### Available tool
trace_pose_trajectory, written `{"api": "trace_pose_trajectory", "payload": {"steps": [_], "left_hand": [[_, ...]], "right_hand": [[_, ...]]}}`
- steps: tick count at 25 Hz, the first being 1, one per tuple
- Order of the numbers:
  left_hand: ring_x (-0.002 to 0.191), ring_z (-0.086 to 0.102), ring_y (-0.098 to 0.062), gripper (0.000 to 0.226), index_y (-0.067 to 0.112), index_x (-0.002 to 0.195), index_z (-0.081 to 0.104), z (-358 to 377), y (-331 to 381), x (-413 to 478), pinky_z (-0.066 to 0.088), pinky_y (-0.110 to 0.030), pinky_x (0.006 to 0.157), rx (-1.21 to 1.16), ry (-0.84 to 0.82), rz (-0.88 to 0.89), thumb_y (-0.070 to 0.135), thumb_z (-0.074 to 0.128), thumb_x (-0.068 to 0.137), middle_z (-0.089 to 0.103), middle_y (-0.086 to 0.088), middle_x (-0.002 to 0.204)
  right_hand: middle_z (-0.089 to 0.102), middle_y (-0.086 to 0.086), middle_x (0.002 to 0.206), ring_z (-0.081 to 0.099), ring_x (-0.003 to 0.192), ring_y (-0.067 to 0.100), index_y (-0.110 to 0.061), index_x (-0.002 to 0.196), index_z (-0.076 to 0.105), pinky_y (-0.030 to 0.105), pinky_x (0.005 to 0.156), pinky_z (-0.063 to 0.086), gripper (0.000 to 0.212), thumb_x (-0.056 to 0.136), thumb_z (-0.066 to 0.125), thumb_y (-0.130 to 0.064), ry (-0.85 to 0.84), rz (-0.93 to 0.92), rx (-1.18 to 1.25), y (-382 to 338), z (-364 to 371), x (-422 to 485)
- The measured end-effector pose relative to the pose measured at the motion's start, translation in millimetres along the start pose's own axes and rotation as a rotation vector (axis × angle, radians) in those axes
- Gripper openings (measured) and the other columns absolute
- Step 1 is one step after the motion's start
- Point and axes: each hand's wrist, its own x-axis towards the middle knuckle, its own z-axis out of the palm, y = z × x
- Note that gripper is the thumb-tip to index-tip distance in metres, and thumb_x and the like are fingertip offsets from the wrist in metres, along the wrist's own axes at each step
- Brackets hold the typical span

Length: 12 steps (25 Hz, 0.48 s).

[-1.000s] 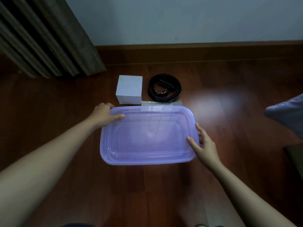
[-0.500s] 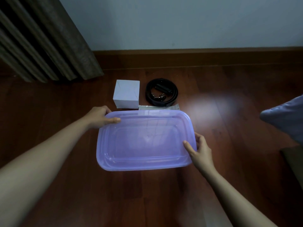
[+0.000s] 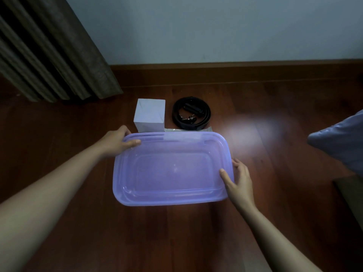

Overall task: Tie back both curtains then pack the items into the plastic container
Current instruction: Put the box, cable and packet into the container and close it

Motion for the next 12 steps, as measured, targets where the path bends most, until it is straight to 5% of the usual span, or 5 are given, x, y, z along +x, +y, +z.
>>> {"api": "trace_pose_trajectory", "payload": {"steps": [4,8,10,12], "left_hand": [[0.095,0.056,-0.019,0.044,0.021,0.107,0.053,1,-8,-2,0.046,-0.031,0.074,-0.095,0.010,-0.030,0.053,0.064,0.079,0.057,0.000,0.107],[0.111,0.053,-0.021,0.053,0.018,0.122,0.055,7,-14,-3,0.044,-0.035,0.086,-0.193,0.050,-0.045,0.056,0.054,0.085,0.056,-0.003,0.123],[0.114,0.053,-0.024,0.061,0.020,0.122,0.057,7,-14,-5,0.042,-0.038,0.091,-0.292,0.124,-0.075,0.065,0.033,0.089,0.058,-0.005,0.125],[0.106,0.054,-0.022,0.063,0.020,0.118,0.060,4,-8,-7,0.040,-0.037,0.089,-0.424,0.273,-0.090,0.060,0.018,0.094,0.060,-0.005,0.116]], "right_hand": [[0.063,-0.008,0.108,0.061,0.105,0.014,-0.018,0.116,0.054,0.031,0.090,0.048,0.043,0.078,0.075,-0.024,0.017,0.010,0.171,-14,-13,-4],[0.069,0.002,0.105,0.068,0.094,0.018,-0.021,0.136,0.038,0.034,0.079,0.056,0.077,0.071,0.079,-0.020,-0.261,0.227,0.655,-25,-20,0],[0.072,0.007,0.098,0.069,0.085,0.020,-0.013,0.119,0.059,0.029,0.071,0.057,0.074,0.055,0.088,-0.035,-0.399,0.284,0.840,-27,-26,2],[0.074,0.004,0.090,0.069,0.073,0.015,-0.010,0.102,0.066,0.022,0.063,0.056,0.075,0.039,0.091,-0.043,-0.361,0.306,0.947,-27,-34,5]]}}
